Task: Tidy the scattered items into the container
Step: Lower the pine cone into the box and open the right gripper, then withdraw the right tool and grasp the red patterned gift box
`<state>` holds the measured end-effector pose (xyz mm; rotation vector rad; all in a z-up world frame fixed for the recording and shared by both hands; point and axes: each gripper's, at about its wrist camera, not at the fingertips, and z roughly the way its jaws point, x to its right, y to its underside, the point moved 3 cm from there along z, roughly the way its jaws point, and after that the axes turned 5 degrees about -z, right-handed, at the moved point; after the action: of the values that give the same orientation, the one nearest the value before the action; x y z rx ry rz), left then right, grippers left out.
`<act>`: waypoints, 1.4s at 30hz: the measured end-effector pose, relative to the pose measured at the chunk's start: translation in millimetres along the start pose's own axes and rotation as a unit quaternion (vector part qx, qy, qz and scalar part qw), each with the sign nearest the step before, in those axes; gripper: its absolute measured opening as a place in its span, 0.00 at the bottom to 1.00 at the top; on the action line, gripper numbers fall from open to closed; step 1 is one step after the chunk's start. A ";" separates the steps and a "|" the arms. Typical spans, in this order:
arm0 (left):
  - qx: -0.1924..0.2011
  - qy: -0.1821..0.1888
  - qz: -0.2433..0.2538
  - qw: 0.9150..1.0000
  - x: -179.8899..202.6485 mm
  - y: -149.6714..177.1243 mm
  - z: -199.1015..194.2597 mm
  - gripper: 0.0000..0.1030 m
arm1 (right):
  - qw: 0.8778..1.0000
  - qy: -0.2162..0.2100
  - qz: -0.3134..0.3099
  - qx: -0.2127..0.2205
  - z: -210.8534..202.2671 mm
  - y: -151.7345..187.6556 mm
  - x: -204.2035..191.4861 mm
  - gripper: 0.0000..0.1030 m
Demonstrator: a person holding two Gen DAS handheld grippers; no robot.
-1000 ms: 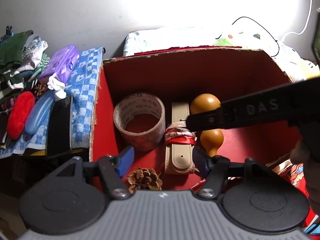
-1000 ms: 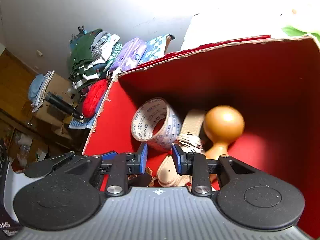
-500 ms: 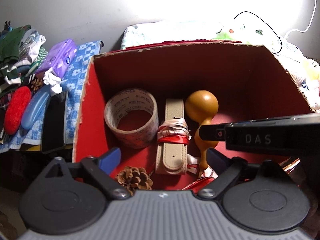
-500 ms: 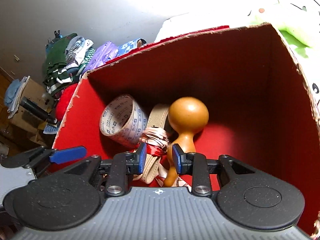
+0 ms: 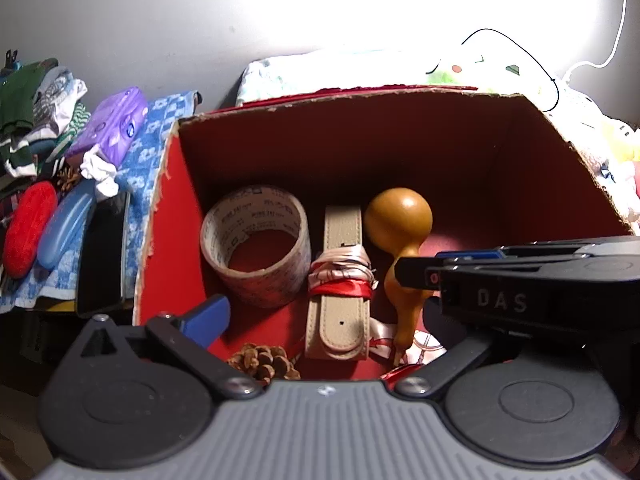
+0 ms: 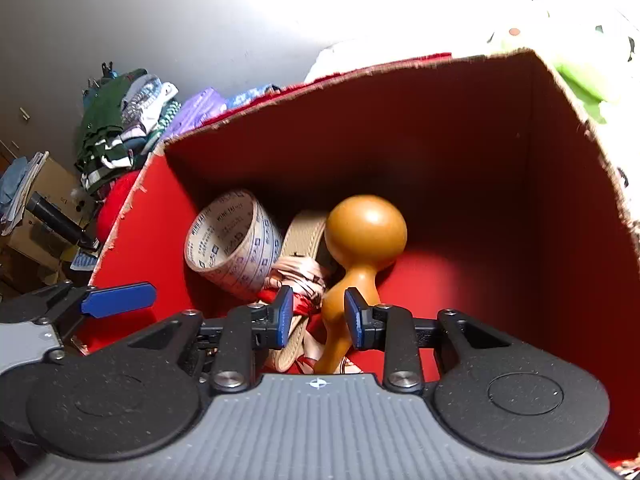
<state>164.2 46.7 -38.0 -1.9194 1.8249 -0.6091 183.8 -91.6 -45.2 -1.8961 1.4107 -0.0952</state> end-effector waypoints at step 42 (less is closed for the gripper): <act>-0.145 0.177 -0.011 0.973 160.4 108.3 1.5 0.83 | 0.998 -0.019 0.045 -0.049 -114.7 104.8 148.3 0.55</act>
<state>83.6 -118.9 -97.6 -2.1265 2.2201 -0.7706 104.1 -287.9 -80.6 -1.8994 1.4969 0.0537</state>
